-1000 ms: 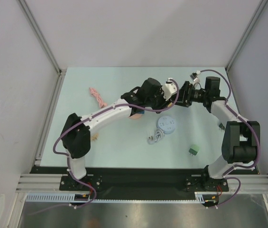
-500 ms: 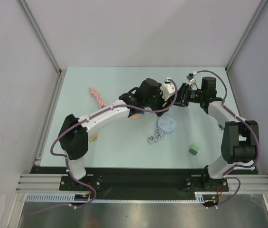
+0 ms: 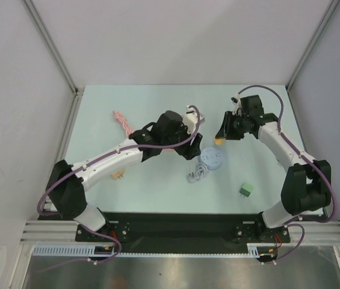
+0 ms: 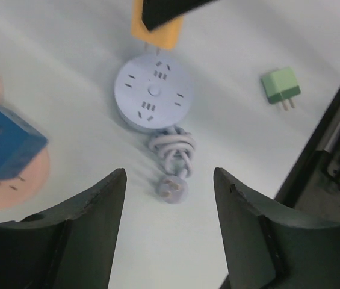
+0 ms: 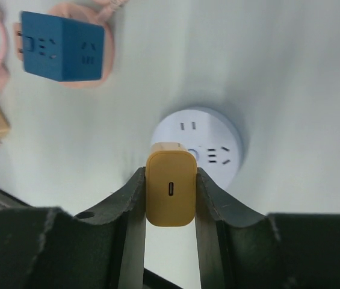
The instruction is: Insert the plug
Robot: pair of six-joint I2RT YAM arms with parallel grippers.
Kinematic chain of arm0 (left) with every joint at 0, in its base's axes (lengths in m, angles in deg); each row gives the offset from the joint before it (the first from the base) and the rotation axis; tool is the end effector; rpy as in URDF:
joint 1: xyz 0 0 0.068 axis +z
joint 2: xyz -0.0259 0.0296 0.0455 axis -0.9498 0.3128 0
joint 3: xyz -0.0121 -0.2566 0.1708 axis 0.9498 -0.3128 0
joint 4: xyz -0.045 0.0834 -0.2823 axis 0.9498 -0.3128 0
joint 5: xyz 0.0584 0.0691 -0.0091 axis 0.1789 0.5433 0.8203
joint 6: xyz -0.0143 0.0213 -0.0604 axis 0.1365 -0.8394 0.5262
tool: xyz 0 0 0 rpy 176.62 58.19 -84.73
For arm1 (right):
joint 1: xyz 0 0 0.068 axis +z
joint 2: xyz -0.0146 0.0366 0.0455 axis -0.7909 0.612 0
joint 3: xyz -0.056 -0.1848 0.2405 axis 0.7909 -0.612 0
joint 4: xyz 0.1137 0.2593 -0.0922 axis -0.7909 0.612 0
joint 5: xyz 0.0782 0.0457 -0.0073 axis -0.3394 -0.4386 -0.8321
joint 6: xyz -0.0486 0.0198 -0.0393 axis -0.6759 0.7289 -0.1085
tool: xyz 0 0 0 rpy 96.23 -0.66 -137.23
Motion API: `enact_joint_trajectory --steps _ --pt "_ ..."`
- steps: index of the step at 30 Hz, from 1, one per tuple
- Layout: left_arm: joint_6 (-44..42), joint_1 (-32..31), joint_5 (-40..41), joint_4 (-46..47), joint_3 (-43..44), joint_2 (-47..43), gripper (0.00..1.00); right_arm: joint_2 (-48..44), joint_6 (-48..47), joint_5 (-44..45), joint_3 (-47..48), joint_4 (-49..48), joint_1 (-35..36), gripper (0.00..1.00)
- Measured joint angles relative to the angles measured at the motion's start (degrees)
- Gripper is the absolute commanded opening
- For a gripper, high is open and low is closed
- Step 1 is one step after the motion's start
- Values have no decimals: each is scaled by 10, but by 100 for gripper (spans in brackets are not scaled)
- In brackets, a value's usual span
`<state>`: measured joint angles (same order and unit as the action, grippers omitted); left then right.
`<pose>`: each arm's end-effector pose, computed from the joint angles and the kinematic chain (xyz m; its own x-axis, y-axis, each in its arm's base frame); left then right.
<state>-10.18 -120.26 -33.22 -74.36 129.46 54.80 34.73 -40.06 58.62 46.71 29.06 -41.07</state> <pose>0.2644 -0.3124 0.3315 -0.4197 0.3958 -0.8168 0.8120 0.5658 -0.1431 0.3634 0.0900 0.2860 -0.8434 0.1199 -0.5237 -0.1497 0.8837 0.4434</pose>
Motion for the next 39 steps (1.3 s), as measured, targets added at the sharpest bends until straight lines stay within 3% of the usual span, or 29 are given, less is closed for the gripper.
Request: enact_joint_trajectory --steps 9,19,27,39 --pt "110 4 -73 46 -108 -10 70 34 -121 31 18 57 6 0" --pt "173 7 -112 130 -133 13 61 74 -175 22 17 56 21 0" --pt "205 9 -103 154 -148 105 59 86 -195 31 -3 48 21 0" --pt "210 22 -66 164 -154 120 60 92 -189 23 -22 7 25 0"
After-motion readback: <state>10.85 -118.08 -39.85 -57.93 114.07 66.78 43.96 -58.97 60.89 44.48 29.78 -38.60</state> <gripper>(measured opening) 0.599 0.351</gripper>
